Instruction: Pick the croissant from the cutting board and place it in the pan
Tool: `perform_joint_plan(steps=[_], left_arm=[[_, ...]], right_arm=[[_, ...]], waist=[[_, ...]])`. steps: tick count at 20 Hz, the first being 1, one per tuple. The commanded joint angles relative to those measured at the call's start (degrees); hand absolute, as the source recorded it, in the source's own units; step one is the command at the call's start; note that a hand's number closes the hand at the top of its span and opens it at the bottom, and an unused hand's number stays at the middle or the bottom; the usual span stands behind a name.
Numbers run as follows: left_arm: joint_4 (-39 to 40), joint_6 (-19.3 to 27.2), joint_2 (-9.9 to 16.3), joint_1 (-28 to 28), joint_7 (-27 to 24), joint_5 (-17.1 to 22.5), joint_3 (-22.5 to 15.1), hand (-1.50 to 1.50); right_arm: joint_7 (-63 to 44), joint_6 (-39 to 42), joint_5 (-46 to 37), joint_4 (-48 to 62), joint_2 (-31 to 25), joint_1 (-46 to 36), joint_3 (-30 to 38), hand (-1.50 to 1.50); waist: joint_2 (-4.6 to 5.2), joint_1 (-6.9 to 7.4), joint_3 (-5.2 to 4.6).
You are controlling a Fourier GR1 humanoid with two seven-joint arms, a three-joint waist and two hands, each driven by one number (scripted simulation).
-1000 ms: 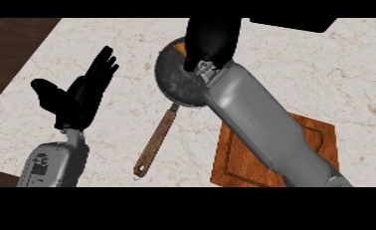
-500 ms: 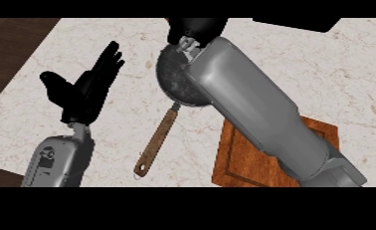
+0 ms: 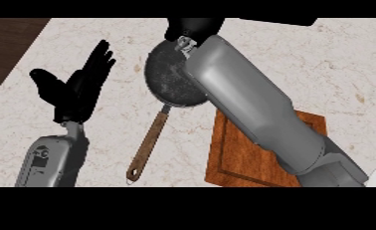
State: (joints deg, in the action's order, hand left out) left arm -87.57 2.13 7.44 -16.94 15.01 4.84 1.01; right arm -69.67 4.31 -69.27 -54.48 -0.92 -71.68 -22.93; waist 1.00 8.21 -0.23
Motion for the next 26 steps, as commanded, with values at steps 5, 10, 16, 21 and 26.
perform_joint_plan(steps=[5, 10, 16, 21, 26], left_arm=[[-0.6, 2.8, -1.1, 0.8, -0.8, -2.2, -0.3, 0.0], [-1.4, 1.6, 0.0, 2.1, -0.5, -0.8, 1.1, 0.0], [-2.2, -0.6, 1.0, 3.8, -0.4, 0.7, 1.4, 0.0], [-1.1, -0.2, 1.6, 3.2, -2.2, 0.8, 3.0, 0.0], [-0.7, -1.2, 1.6, 2.6, -1.5, 1.7, 3.0, 0.0]], right_arm=[[-8.6, -16.7, 3.2, 3.4, 0.9, 6.7, -4.6, 1.5], [-4.2, -22.5, 7.2, 7.5, 0.9, 10.0, -6.3, 1.5], [-3.7, -27.2, 10.8, 13.5, 0.9, 11.8, -3.2, 1.5], [-1.3, -32.4, 15.8, 15.8, 0.9, 15.8, 1.5, -1.5], [0.8, -40.3, 19.2, 16.1, 0.9, 16.4, -3.1, -1.5]], waist=[[0.09, -3.0, 0.19], [0.1, -2.89, 0.2], [0.14, -2.49, 0.24], [0.37, -3.13, 0.26], [0.06, -3.09, 0.25]])
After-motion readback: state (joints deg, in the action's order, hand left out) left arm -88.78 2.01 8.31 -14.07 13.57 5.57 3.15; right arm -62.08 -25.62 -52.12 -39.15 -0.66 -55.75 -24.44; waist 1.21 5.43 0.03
